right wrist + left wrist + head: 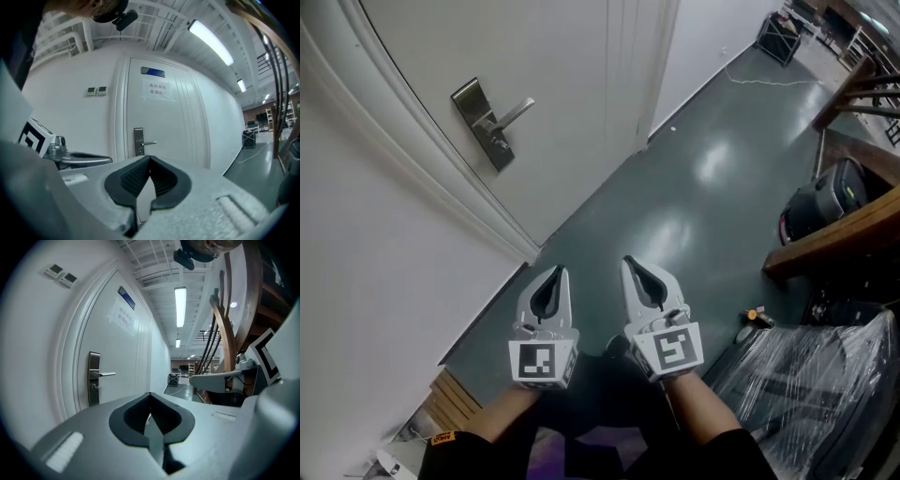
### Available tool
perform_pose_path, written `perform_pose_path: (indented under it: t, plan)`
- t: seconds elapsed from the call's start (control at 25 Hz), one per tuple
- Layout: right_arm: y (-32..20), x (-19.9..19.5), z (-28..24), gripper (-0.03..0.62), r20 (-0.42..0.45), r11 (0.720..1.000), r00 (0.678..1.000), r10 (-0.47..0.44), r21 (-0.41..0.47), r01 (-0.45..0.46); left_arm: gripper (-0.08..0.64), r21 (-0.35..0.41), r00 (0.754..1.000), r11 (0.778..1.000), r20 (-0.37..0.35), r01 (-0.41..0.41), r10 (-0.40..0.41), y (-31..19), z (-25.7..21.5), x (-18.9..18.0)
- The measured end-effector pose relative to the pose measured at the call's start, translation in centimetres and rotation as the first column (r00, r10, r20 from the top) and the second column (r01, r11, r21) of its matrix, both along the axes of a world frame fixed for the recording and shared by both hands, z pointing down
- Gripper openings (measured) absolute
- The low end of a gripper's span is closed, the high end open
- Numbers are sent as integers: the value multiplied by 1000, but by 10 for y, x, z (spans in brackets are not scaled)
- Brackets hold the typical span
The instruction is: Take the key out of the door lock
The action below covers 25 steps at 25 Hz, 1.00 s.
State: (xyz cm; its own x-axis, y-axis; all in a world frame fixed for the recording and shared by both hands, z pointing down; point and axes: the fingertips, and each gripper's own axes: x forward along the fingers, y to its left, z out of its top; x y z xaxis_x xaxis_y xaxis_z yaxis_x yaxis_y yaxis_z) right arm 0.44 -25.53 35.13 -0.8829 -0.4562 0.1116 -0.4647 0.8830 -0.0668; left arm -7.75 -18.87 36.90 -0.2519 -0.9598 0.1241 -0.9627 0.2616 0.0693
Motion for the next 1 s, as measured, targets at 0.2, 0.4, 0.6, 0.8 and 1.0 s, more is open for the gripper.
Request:
perform_pose_path:
  t: [0.2,0.4,0.6,0.8,1.0]
  plan:
    - [-15,-14,2,-9,0,998,998,-69,-5,69,17,-2,998,998,-2,58,-58,-5,-1,-7]
    - [-22,-50,5,-9,-42,991,991,-130,8,131,17,-12,992,992,-21,124,-124,-8,11,-39]
    - [-37,-89,2,-9,-79,986,983,-163,24,165,17,3,986,988,-52,156,-156,-28,18,-82]
    - [-54,-134,9,-9,-92,979,975,-201,17,204,17,11,979,980,-47,198,-197,-41,25,-127]
    - [-63,-178,18,-9,-85,968,964,-250,2,251,17,17,974,974,-21,225,-224,-43,26,-163]
